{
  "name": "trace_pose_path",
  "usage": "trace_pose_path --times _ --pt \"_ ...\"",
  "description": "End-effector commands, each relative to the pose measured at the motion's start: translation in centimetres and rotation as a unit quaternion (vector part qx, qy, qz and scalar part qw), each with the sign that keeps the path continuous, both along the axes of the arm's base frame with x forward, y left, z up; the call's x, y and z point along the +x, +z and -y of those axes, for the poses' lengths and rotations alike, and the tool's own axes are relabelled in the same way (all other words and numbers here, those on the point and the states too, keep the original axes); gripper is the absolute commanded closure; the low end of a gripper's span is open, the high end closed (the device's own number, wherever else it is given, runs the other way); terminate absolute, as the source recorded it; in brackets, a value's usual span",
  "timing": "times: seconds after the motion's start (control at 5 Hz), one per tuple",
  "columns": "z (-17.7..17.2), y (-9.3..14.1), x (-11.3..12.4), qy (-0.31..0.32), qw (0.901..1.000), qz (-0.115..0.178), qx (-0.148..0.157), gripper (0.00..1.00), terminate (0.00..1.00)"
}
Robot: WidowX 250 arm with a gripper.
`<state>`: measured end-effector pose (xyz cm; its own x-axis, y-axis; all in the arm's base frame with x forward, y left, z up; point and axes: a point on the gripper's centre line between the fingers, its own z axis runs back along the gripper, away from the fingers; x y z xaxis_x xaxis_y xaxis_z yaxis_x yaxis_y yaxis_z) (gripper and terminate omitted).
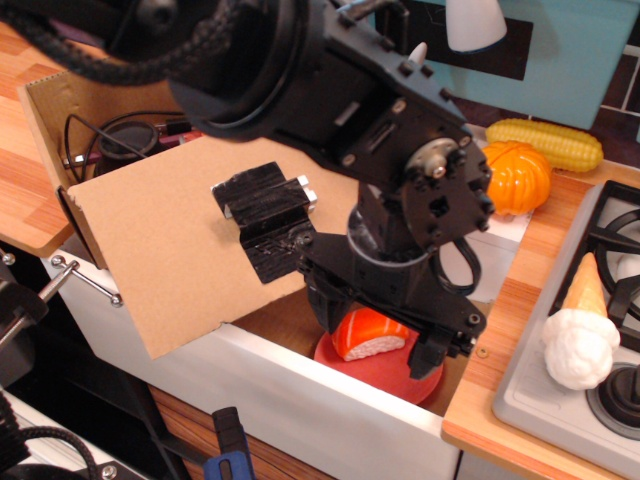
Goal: Close brown1fbox flap
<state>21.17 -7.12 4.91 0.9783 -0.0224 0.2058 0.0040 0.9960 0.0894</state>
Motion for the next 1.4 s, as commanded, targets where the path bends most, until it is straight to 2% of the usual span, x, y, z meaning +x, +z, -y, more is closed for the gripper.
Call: trace_pose_path --times 0.0,0.4,1.2 --pt "0.0 0.0 0.0 0.0 1.0 0.0 0.0 0.0 0.0" --pt "0.2 -2.1 1.5 0.018 0.9995 0.025 0.007 0.0 0.0" --pt "-1.0 -5.7 3.5 -0.014 0.9971 0.074 0.011 0.0 0.0"
